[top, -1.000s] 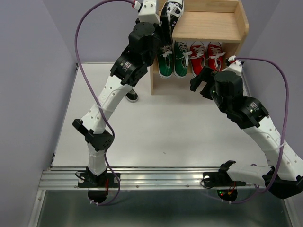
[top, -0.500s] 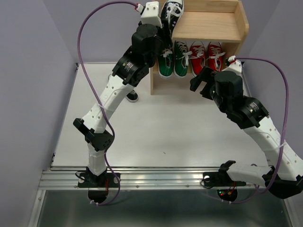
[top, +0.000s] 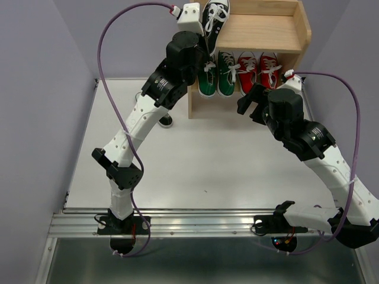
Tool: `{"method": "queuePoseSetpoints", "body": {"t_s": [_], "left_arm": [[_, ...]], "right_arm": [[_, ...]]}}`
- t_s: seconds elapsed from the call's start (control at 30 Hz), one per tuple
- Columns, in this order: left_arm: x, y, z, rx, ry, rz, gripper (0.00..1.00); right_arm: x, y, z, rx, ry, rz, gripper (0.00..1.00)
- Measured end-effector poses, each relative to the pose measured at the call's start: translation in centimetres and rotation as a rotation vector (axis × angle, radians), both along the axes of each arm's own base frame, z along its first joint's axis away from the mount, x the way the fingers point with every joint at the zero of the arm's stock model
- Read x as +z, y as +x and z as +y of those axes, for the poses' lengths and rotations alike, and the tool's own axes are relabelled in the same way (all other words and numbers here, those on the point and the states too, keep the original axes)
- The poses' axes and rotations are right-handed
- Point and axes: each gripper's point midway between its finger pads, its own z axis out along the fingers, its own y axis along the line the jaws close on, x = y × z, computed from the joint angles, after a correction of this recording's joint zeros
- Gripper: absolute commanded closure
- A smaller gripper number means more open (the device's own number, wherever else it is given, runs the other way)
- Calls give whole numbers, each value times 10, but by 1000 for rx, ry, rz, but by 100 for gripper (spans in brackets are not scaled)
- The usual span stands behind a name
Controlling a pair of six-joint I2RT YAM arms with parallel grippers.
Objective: Place and organize the shoes onto the shoe shelf
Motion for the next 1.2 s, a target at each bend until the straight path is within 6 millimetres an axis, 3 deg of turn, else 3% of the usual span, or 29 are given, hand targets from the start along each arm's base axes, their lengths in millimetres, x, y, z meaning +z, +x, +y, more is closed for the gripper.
{"method": "queuePoseSetpoints", "body": {"t_s": [0.3, 0.67, 0.9, 0.93, 1.0, 1.03, 1.13, 1.2], "left_arm": [[3, -5, 0, 5, -21, -6, 100], [13, -32, -10, 14, -23, -22, 100], [13, -33, -8, 37, -17, -23, 100], [14, -33, -7, 41, -16, -24, 83], [13, -33, -6, 49, -14, -25, 65], [14, -33, -5, 52, -13, -25, 47], [15, -32, -4, 57, -12, -32, 32], [17, -32, -4, 59, -15, -37, 27]], "right_arm": [[-3, 0, 0, 0, -4, 6, 0], [-4, 0, 0, 0, -4, 7, 0], [-1, -3, -2, -1, 2, 0, 0], [-1, -3, -2, -1, 3, -2, 0], [2, -5, -4, -1, 8, -8, 0], [2, -5, -4, -1, 9, -10, 0], [4, -6, -5, -1, 12, -13, 0], [3, -6, -5, -1, 11, -13, 0]]}}
